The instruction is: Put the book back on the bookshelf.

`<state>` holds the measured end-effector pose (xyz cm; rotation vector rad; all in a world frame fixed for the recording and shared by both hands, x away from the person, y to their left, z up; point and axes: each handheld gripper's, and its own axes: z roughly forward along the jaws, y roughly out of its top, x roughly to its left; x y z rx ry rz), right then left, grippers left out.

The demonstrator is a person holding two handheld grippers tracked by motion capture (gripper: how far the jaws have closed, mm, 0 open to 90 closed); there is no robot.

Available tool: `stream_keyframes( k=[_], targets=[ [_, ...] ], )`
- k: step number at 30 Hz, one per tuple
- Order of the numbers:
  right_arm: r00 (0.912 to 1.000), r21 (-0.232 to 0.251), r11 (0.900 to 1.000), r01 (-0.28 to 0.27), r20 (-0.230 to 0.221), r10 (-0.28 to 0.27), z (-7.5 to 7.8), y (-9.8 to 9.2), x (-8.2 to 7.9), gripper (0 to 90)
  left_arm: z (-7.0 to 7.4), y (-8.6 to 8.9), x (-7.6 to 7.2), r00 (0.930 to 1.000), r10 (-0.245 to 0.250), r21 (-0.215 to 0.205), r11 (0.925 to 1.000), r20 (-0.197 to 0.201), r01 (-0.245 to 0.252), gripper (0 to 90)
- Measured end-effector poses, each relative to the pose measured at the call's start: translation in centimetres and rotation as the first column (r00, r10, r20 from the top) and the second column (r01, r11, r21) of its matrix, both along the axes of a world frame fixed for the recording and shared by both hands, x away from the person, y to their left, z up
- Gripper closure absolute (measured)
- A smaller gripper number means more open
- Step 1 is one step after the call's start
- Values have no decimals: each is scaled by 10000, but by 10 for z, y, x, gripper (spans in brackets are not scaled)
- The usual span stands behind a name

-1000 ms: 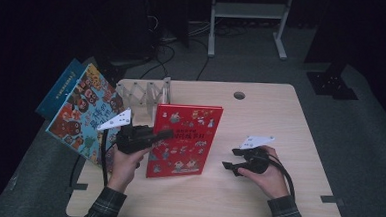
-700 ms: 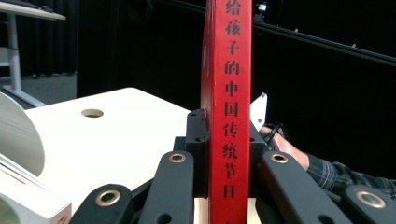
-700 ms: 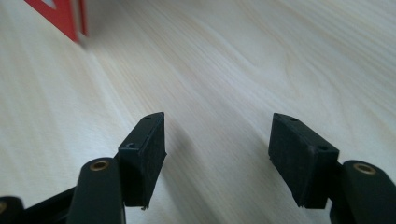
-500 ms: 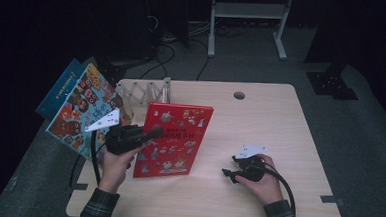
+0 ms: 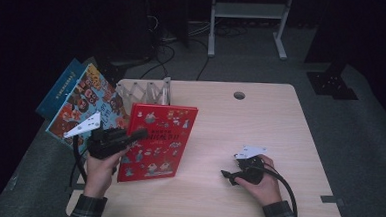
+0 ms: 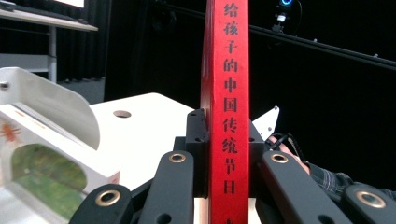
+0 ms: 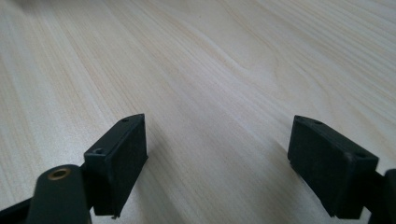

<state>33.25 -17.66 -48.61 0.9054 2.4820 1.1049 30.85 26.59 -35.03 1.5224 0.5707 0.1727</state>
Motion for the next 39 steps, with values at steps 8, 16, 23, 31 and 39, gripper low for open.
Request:
stream_keyframes(
  k=[8, 16, 23, 31, 39],
  targets=[
    [10000, 5, 10000, 2, 0, -2, 0, 0, 0, 185, 1, 31, -11, 9979, 645, -175, 9978, 42, -644, 796],
    [10000, 18, 10000, 46, -38, -46, 0, 0, 0, 186, 11, 57, -21, 9855, 1643, -436, 9857, 430, -1625, 796],
    [10000, 1, 10000, 52, -42, -52, 0, 0, 0, 186, 22, 64, -28, 9466, 3051, -320, 9523, 1041, -3034, 796],
    [10000, 22, 10000, 63, -37, -63, 0, 0, 0, 186, 22, 56, -21, 8847, 4422, -242, 8958, 1474, -4437, 795],
    [10000, 18, 10000, 70, -51, -70, 0, 0, 0, 187, 14, 46, -2, 8319, 5342, -163, 8427, 1500, -5382, 795]
  ],
)
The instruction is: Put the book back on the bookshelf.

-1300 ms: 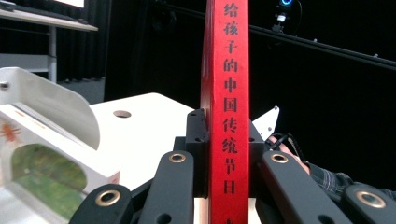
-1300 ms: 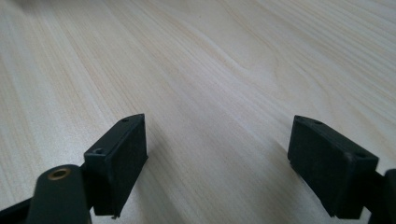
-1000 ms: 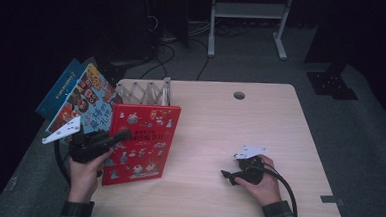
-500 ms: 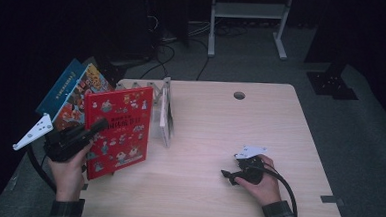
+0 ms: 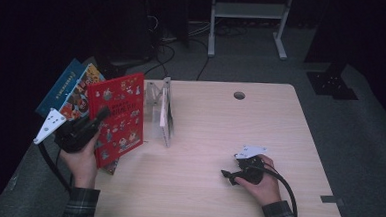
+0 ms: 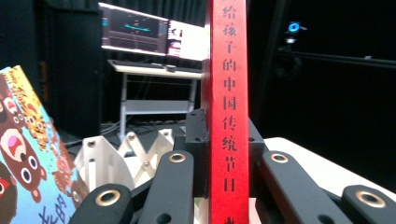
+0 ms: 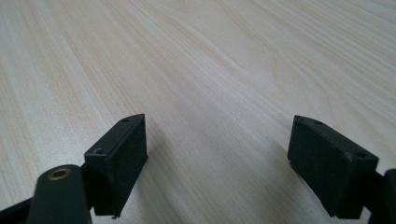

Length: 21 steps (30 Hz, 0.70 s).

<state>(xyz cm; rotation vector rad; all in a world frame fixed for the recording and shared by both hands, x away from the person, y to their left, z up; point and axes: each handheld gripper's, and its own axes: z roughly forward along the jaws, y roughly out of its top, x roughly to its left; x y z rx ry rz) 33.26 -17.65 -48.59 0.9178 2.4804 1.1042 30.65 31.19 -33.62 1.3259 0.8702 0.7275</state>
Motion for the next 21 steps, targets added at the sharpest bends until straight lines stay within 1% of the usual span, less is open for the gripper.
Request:
stream_keyframes(
  k=[2, 5, 9, 14, 19, 21],
  targets=[
    [10000, 10, 10000, 7, 8, -7, 0, 0, 0, 187, -3, -3, 6, 9998, 191, -52, 9998, -23, -191, 795],
    [10000, 10, 10000, 5, 9, -5, 0, 0, 0, 187, -7, -5, 16, 9995, 319, -165, 9994, -66, -320, 795],
    [10000, 7, 10000, 3, 5, -3, 0, 0, 0, 187, -10, -9, 25, 9976, 688, 35, 9976, -40, -688, 795],
    [10000, 1, 10000, -16, 13, 16, 0, 0, 0, 187, -13, -7, 36, 9964, 846, -113, 9964, 5, -846, 795],
    [10000, 1, 10000, -27, 12, 27, 0, 0, 1, 187, -15, -10, 46, 9933, 1153, 171, 9932, 54, -1154, 795],
    [10000, -2, 10000, -35, 19, 35, 0, 0, 1, 187, -17, -10, 53, 9931, 1172, 124, 9930, 51, -1172, 795]
  ],
)
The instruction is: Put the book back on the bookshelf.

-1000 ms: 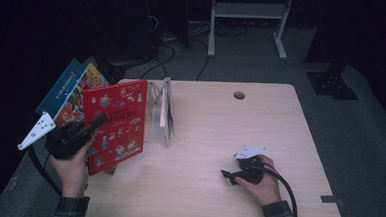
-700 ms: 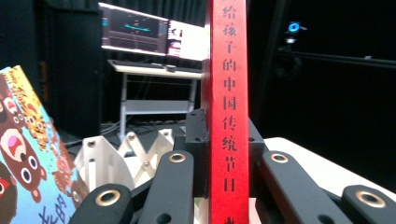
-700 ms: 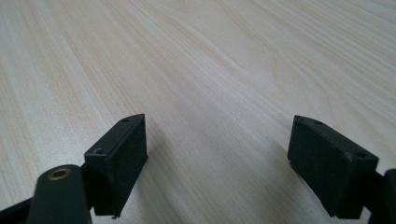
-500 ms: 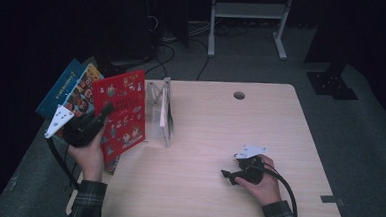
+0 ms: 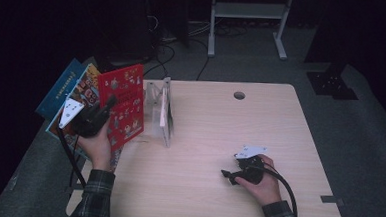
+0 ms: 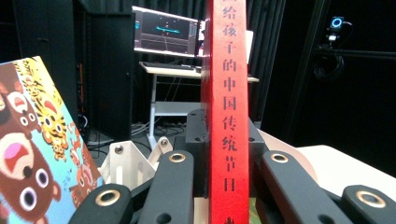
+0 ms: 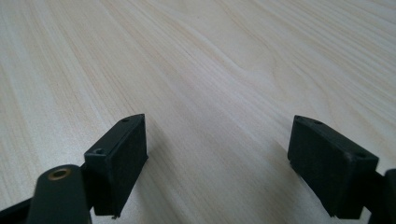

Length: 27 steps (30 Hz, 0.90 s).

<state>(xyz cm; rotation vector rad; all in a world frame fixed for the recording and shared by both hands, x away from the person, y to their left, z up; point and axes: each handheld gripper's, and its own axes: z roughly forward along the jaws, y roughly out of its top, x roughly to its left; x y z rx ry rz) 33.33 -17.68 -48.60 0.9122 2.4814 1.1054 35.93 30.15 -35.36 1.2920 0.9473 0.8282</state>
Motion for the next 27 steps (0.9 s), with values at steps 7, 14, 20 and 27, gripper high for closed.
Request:
stream_keyframes(
  k=[7, 14, 20, 27],
  targets=[
    [10000, 3, 10000, 10, -23, -10, 0, 0, 0, 187, -6, -5, 19, 9996, 276, 257, 9993, -18, -275, 794],
    [10000, 3, 10000, 7, -17, -7, 0, 0, 0, 187, -14, -6, 33, 9994, 351, 219, 9991, -18, -350, 794],
    [10000, 0, 10000, 10, -18, -10, 0, 0, 0, 187, -16, -6, 36, 9992, 401, 180, 9990, -27, -400, 794],
    [10000, -2, 10000, 11, -18, -11, 0, 0, 0, 187, -13, -9, 31, 9986, 508, 750, 9960, -157, -494, 791]
  ],
)
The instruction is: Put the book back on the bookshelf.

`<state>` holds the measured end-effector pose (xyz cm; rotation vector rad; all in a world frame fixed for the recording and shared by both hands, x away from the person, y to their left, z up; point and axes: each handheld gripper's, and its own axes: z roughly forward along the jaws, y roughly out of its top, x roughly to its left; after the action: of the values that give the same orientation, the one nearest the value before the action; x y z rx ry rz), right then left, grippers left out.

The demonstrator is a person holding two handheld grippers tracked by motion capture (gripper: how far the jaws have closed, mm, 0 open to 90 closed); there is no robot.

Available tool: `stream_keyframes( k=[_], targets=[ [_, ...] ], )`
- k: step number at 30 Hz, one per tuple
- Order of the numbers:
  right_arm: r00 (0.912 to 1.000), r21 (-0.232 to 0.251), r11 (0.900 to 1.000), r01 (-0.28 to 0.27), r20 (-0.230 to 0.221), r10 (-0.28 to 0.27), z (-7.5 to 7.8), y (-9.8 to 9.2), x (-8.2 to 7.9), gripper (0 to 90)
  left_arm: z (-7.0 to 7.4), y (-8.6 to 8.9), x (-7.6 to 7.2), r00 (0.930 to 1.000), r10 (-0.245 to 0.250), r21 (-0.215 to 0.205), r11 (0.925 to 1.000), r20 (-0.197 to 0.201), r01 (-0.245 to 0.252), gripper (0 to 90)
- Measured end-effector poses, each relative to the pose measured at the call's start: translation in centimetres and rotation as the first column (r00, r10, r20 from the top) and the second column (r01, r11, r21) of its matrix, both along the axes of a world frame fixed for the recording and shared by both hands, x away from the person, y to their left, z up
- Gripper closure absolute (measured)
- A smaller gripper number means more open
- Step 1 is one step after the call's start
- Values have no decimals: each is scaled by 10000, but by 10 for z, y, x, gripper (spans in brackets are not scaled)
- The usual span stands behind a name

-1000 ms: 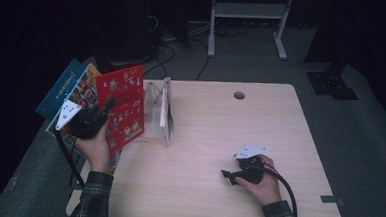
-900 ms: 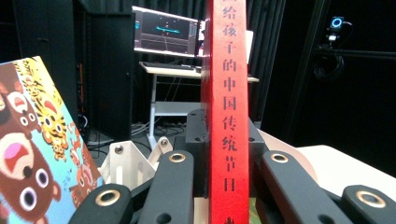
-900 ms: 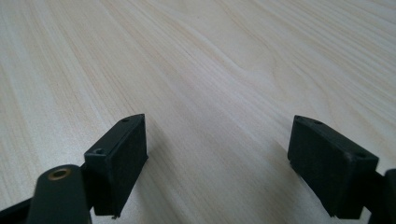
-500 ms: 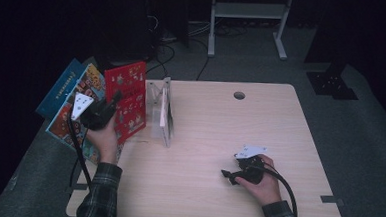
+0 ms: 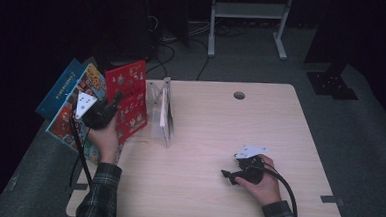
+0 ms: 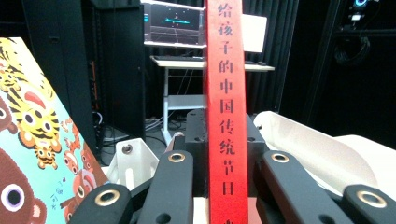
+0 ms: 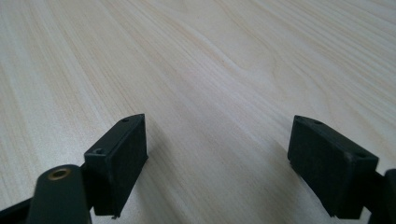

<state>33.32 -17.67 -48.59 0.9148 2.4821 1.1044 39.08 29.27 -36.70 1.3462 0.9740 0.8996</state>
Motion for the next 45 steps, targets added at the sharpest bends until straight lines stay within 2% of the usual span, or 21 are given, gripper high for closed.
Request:
stream_keyframes(
  k=[3, 11, 15, 22, 27, 36, 39, 45],
  targets=[
    [10000, 1, 10000, 1, 1, -1, 0, 0, 0, 186, 0, 0, -1, 9999, 88, 90, 9999, -78, -87, 790],
    [10000, -3, 10000, -4, 1, 4, 0, 0, 0, 186, -11, 0, 2, 9982, 86, -120, 9999, -591, -93, 792],
    [10000, -1, 10000, -5, 2, 5, 0, 0, 0, 186, -14, -3, 2, 9954, 108, 65, 9999, -947, -102, 793],
    [10000, -8, 10000, -15, 22, 15, 0, 0, 0, 187, -18, 2, -3, 9904, 173, -75, 9998, -1369, -185, 791],
    [10000, 1, 10000, -3, 8, 3, 0, 0, 0, 186, -20, 0, -8, 9842, 306, -115, 9994, -1744, -331, 790],
    [10000, -4, 10000, -9, 7, 9, 0, 0, 0, 186, -22, 0, -16, 9821, 412, -253, 9986, -1836, -466, 780],
    [10000, -6, 10000, -11, 9, 11, 0, 0, 0, 187, -21, -1, -19, 9833, 627, -154, 9977, -1711, -663, 727],
    [10000, -6, 10000, -9, 7, 9, 0, 0, 0, 186, -19, -3, -27, 9794, 976, -69, 9949, -1769, -1004, 553]
  ],
)
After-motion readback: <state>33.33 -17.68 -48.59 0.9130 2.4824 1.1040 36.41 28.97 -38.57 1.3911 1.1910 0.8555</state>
